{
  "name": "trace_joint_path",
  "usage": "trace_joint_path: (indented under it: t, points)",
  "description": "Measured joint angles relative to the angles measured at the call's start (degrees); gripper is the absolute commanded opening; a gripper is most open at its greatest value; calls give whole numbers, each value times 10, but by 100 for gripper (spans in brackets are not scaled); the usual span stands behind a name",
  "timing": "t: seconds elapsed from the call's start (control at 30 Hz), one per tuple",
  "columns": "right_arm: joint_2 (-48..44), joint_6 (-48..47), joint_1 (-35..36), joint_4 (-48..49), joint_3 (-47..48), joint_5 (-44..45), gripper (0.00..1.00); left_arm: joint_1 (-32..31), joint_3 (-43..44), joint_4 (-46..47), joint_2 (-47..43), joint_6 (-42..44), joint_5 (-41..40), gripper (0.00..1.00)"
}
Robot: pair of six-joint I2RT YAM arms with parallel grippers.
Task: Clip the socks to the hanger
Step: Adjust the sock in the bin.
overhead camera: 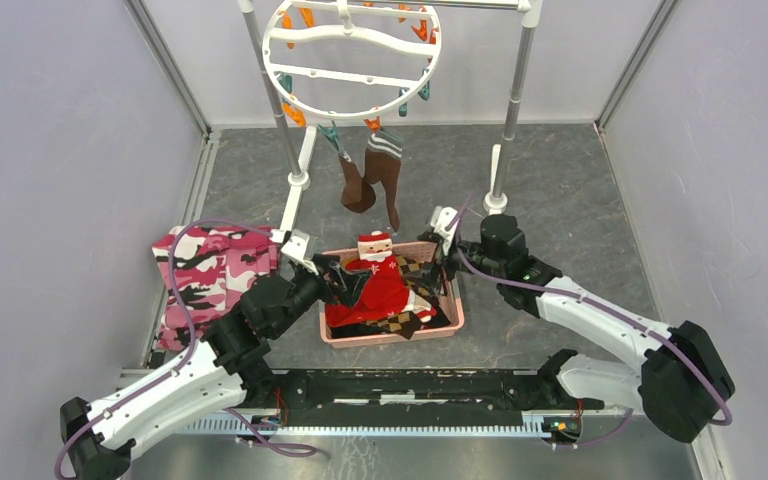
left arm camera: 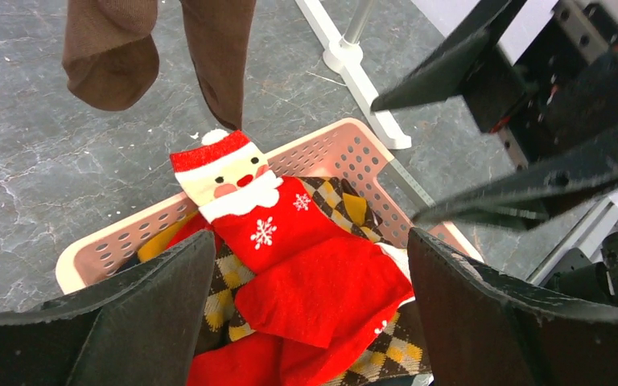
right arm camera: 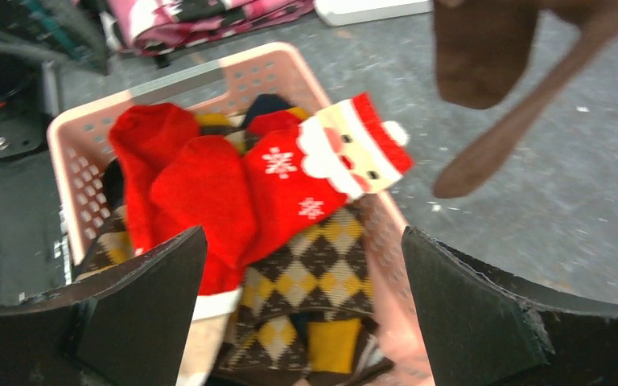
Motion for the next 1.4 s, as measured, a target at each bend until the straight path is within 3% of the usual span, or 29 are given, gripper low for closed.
trace_joint_path:
  t: [0.17,0.57,1.1,1.4]
  points:
    - [42,-8,53,-8,0,1,98,0,-16,17,-1,-10,-14,93]
    - [145,9,73,-1,16,34,98,0,-38,4,4,-15,-101,93]
    - [128,-17,76,-7,33,61,98,0,-46,9,12,-16,-120,93]
    - [59,-23,70,-24,33,161,98,0,-43,4,1,-16,-123,95]
